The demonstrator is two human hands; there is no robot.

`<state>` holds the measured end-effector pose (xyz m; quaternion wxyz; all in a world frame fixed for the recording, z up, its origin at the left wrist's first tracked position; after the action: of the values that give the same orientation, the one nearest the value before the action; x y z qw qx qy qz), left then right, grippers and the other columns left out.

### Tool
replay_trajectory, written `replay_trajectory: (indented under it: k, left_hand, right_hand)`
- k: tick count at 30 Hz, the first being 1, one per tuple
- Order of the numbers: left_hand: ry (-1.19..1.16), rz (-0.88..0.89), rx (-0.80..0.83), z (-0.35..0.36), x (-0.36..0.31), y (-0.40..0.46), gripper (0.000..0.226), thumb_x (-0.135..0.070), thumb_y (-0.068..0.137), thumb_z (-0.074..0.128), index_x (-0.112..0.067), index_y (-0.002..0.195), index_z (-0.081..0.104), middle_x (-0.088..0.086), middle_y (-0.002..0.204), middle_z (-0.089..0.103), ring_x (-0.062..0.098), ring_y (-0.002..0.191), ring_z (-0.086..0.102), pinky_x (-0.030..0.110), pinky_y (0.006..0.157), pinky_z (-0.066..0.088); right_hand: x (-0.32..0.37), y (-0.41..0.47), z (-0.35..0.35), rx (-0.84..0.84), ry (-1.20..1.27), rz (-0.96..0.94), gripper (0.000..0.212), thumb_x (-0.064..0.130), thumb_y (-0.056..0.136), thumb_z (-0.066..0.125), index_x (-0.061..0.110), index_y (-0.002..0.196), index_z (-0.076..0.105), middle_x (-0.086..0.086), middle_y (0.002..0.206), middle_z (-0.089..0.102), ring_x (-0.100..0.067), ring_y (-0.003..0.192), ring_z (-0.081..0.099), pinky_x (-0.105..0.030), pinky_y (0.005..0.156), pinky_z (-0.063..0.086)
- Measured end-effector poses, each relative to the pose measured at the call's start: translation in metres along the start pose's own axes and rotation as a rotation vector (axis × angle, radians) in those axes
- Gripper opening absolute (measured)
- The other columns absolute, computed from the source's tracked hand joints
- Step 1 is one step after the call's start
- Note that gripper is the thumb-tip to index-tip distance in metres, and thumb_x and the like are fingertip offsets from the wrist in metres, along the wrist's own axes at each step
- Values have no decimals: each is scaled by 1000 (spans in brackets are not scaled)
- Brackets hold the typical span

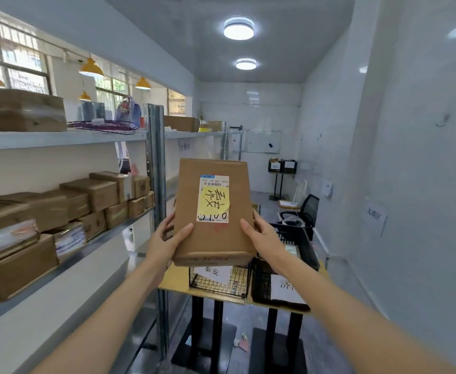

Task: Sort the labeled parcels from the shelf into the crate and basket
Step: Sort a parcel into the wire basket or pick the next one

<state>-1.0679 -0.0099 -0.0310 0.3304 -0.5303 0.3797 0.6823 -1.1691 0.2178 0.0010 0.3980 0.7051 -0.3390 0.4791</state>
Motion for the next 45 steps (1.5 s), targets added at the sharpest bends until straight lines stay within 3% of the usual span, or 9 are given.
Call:
replay_trajectory:
  k: [4,10,13,19,22,32,35,41,45]
  left_hand:
    - [19,8,66,25,6,64,73,-46,78,80,-53,141,43,-1,136,60,21,116,64,37,88,54]
    - [77,20,4,52,39,186,69,-38,88,75,-41,149,42,5,129,64,23,108,66,34,75,54]
    - [120,-2,-6,68,63,254,70,-42,88,74,-43,150,41,5,132,61,23,106,65,36,74,53]
    - [217,-84,-4,92,117,381,72,-46,86,74,-44,150,39,8,133,61,25,106,62,38,76,50]
    - [270,-138,-13,94,156,427,73,-46,86,74,-41,150,40,10,131,61,23,101,62,36,71,49]
    - [304,-356,58,94,317,573,70,-45,81,79,-45,144,47,7,124,62,28,104,64,39,76,53]
    - [326,-423,82,91,377,616,69,-44,82,79,-44,144,47,5,120,64,24,103,63,39,77,51]
    - [393,-535,134,90,489,687,67,-48,82,79,-51,141,48,3,116,65,25,104,62,43,86,52]
    - [456,-578,133,86,543,711,61,-45,86,75,-46,142,50,5,122,62,25,106,58,47,90,51]
  right_hand:
    - [-24,60,-15,-53,-16,0,56,45,100,56,37,152,37,8,139,58,-16,123,58,-42,105,51]
    - [-65,172,-40,-75,-77,7,64,45,101,55,31,157,29,10,138,54,-11,117,56,-21,87,50]
    - [-95,237,-58,-95,-122,31,69,46,99,58,31,158,27,5,149,49,-15,127,52,-37,105,48]
    - [-158,354,-84,-70,-219,87,68,46,100,58,32,158,28,6,159,37,-19,142,40,-38,113,38]
    - [-202,399,-86,-53,-261,138,70,51,98,59,33,158,28,4,160,38,-20,142,41,-47,115,39]
    - [-351,528,-66,27,-361,297,59,44,101,56,32,155,35,8,156,42,-17,141,42,-41,115,37]
    - [-403,564,-51,47,-377,371,60,39,102,55,28,157,34,7,157,40,-17,142,39,-30,111,35]
    - [-511,613,-20,128,-434,531,66,41,102,54,23,159,27,3,163,30,-22,149,29,-40,120,28]
    - [-565,624,-6,168,-406,622,60,32,104,55,21,157,31,2,159,37,-22,146,35,-31,111,34]
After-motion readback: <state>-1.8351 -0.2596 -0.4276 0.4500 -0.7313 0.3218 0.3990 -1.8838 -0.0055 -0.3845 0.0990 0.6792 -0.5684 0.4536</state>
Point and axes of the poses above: each hand's wrist, its own y-axis towards the middle knuckle, its own z-axis out of the palm, x = y × z, the point moved 10 cm from there along y, towards the middle knuckle
